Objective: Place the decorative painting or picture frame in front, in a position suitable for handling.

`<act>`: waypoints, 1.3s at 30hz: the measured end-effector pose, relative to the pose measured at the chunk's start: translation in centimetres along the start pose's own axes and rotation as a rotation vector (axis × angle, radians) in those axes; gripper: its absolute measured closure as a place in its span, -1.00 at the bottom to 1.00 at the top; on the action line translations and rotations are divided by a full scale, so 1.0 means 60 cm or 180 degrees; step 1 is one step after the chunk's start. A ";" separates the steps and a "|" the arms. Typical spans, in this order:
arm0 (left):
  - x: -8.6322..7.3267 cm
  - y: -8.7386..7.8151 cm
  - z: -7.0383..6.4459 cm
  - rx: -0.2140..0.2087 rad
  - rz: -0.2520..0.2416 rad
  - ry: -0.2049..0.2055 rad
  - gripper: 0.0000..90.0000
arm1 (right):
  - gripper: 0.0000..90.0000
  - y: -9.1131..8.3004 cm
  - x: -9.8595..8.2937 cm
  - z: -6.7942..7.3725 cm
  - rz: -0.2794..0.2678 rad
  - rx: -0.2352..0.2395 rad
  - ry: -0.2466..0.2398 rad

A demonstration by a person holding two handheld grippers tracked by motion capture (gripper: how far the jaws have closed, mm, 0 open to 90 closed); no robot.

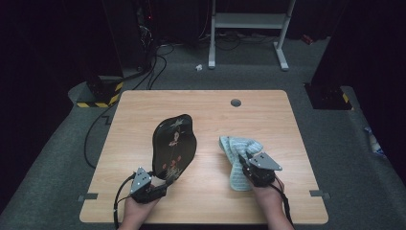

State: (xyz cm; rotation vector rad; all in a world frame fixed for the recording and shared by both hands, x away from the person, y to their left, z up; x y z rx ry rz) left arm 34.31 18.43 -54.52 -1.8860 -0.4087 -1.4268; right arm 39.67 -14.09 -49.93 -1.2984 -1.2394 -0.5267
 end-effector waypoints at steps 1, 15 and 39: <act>0.000 0.000 0.000 -0.0001 0.0002 0.0002 -0.12 | 0.62 -0.002 0.002 0.000 -0.0023 0.0008 0.0003; 0.002 -0.007 0.004 0.0041 -0.0017 -0.0043 -0.04 | 0.61 -0.051 0.052 0.013 -0.0468 0.0116 0.0015; 0.049 -0.031 -0.005 0.0139 -0.0229 -0.0004 -0.07 | 0.61 -0.097 0.110 0.059 -0.0796 0.0444 -0.0024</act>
Point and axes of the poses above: each handheld gripper's, and its own axes: y roughly forward along the jaws, x roughly out of its top, z roughly to its left, the point moved 6 cm from there along y, roughly forward along the jaws, and after that the axes turned 9 degrees about -x, right-handed, at the moved point
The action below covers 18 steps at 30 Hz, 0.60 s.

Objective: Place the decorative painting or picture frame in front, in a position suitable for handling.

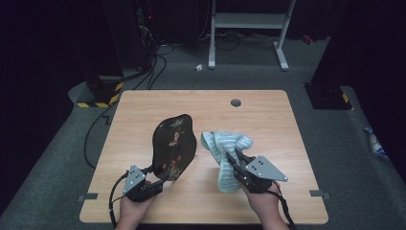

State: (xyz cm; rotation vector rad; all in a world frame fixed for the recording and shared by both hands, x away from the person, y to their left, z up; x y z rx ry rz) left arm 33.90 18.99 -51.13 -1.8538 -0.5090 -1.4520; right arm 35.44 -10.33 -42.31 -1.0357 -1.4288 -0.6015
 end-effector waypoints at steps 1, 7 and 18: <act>0.002 0.001 0.000 -0.0002 -0.0007 -0.0002 -0.07 | 0.61 -0.001 0.007 0.004 -0.0024 0.0019 0.0000; 0.007 0.005 0.002 -0.0015 0.0009 -0.0015 -0.04 | 0.61 0.007 0.045 0.042 -0.0096 0.0257 -0.0044; 0.013 0.014 -0.001 -0.0040 -0.0007 -0.0024 0.11 | 0.61 0.053 0.090 0.096 -0.0128 0.0498 -0.0259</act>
Point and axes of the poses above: each handheld gripper's, and its own axes: y roughly forward along the jaws, x roughly out of its top, z roughly to its left, the point moved 6 cm from there along y, roughly forward along the jaws, and after that the axes turned 9 degrees about -x, right-handed, at the moved point
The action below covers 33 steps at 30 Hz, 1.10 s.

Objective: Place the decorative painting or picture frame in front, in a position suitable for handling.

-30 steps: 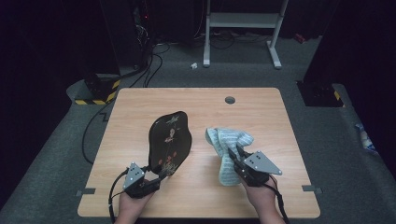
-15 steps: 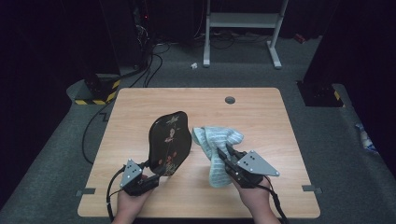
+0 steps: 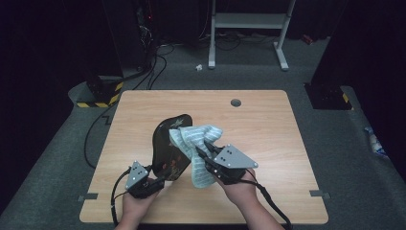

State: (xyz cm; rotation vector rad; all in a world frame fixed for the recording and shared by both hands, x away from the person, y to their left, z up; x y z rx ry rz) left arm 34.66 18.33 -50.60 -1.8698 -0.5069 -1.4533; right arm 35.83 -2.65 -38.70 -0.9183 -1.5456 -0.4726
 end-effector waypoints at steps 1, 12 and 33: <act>0.000 0.000 0.000 0.0005 -0.0002 0.0008 0.14 | 0.61 0.004 0.002 0.002 -0.0004 0.0008 -0.0017; -0.002 0.002 -0.001 0.0055 0.0006 0.0108 0.48 | 0.61 0.073 0.019 0.018 0.0005 0.0068 -0.0012; -0.004 0.004 0.000 0.0008 0.0018 0.0134 0.72 | 0.61 0.127 0.034 0.069 -0.0111 0.0183 -0.0033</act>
Point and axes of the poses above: each handheld gripper's, and its own axes: y roughly forward along the jaws, x roughly out of its top, z roughly to its left, the point moved 6 cm from there along y, roughly forward along the jaws, and after that the axes turned 9 degrees about -x, right-handed, at the moved point
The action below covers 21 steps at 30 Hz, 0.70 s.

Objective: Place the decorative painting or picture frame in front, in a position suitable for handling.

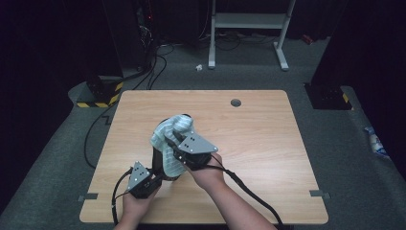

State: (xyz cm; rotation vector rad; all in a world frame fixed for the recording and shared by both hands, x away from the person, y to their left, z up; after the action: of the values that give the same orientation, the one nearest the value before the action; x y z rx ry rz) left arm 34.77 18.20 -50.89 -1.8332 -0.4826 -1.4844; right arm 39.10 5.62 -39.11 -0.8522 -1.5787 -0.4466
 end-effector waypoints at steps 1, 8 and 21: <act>0.000 0.000 0.000 -0.0007 0.0003 -0.0007 0.72 | 0.61 0.003 -0.001 -0.009 0.0010 -0.0043 0.0006; 0.000 0.000 0.000 -0.0010 -0.0006 -0.0022 0.73 | 0.61 0.029 -0.018 -0.089 0.0187 -0.0388 0.0194; 0.000 0.001 -0.002 0.0005 -0.0011 -0.0068 0.73 | 0.62 -0.009 0.012 0.032 -0.0117 0.0077 -0.0126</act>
State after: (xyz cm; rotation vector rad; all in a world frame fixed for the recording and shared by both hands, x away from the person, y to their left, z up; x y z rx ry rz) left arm 34.73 18.09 -50.90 -1.8496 -0.4974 -1.4677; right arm 37.40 6.79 -38.68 -0.8192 -1.6353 -0.4384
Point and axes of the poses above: each handheld gripper's, and its own axes: y roughly forward along the jaws, x roughly out of its top, z roughly to its left, the point moved 6 cm from there along y, roughly forward along the jaws, and after that the axes turned 9 degrees about -x, right-handed, at the moved point
